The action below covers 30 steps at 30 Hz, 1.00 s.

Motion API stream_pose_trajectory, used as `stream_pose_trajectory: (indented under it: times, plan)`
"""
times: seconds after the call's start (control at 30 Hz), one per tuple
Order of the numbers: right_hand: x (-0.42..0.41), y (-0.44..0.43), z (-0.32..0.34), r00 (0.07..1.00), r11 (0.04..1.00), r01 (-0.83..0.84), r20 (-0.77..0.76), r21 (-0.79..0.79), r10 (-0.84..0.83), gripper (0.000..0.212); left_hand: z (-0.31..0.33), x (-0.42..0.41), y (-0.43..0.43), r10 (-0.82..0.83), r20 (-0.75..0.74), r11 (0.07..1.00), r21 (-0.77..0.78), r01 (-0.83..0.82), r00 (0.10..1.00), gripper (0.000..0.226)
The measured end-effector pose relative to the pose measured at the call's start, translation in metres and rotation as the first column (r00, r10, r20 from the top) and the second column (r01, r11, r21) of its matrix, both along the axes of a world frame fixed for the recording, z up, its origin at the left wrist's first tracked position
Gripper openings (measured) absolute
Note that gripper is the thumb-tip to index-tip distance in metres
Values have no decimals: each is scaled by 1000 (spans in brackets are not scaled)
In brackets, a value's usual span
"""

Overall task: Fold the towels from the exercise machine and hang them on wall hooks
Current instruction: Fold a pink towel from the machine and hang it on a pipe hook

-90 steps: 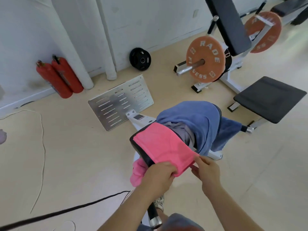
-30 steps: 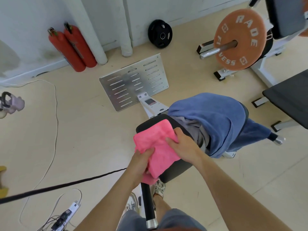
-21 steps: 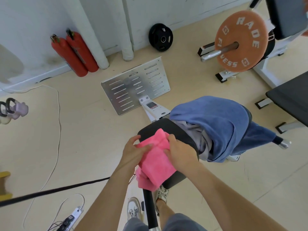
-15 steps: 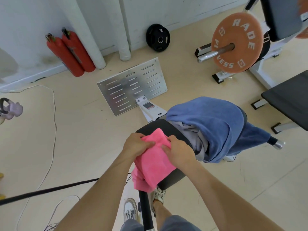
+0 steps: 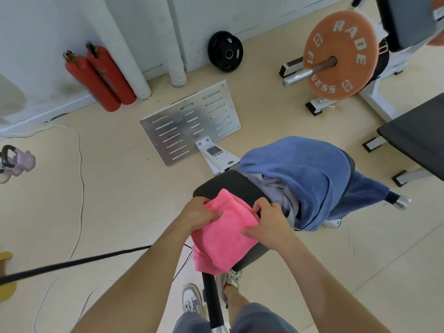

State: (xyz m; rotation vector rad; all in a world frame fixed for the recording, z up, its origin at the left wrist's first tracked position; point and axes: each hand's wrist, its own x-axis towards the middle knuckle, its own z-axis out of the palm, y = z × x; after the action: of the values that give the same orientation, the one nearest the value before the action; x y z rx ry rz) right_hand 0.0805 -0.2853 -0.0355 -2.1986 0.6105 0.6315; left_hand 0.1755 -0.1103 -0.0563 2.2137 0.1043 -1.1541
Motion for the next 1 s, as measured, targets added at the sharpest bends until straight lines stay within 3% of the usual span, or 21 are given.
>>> stream_pose_trajectory:
  times: [0.07, 0.17, 0.23, 0.37, 0.47, 0.6, 0.7, 0.77, 0.83, 0.93, 1.0]
  plan:
    - [10, -7, 12, 999, 991, -8, -50, 131, 15, 48, 17, -2, 7, 59, -68, 993, -103, -66, 996, 20]
    - [20, -15, 38, 974, 968, -200, -77, 154, 214, 59, 50, -7, 29, 153, -32, 941, -301, -155, 988, 30]
    - [24, -8, 62, 954, 947, -301, 31, 112, 300, 61, 84, -11, 43, 112, 91, 921, -384, -69, 990, 30]
    - [23, 41, 130, 917, 947, -220, 380, 234, 119, 55, 157, -19, 72, 12, 381, 864, -470, 183, 925, 16]
    - [15, 92, 178, 850, 907, -219, 527, 361, -5, 41, 195, -31, 111, 87, 556, 858, -463, 222, 826, 23]
    - [-5, 169, 217, 799, 901, -183, 593, 393, -96, 31, 224, -56, 174, 190, 740, 878, -422, 225, 645, 52]
    - [-18, 222, 238, 826, 827, -198, 544, 526, -148, 31, 245, -78, 222, 217, 843, 866, -399, 301, 492, 49]
    - [-22, 250, 250, 881, 711, -179, 433, 680, -192, 39, 257, -89, 254, 276, 858, 859, -422, 289, 434, 36]
    - [-23, 271, 262, 917, 653, -200, 374, 731, -137, 32, 269, -95, 278, 324, 840, 853, -458, 250, 435, 20]
    - [-26, 302, 280, 912, 723, -297, 410, 624, 20, 17, 284, -99, 311, 369, 783, 808, -536, 243, 501, 11]
    - [-26, 319, 292, 899, 767, -300, 437, 567, 29, 16, 296, -101, 331, 405, 709, 756, -615, 224, 578, 13]
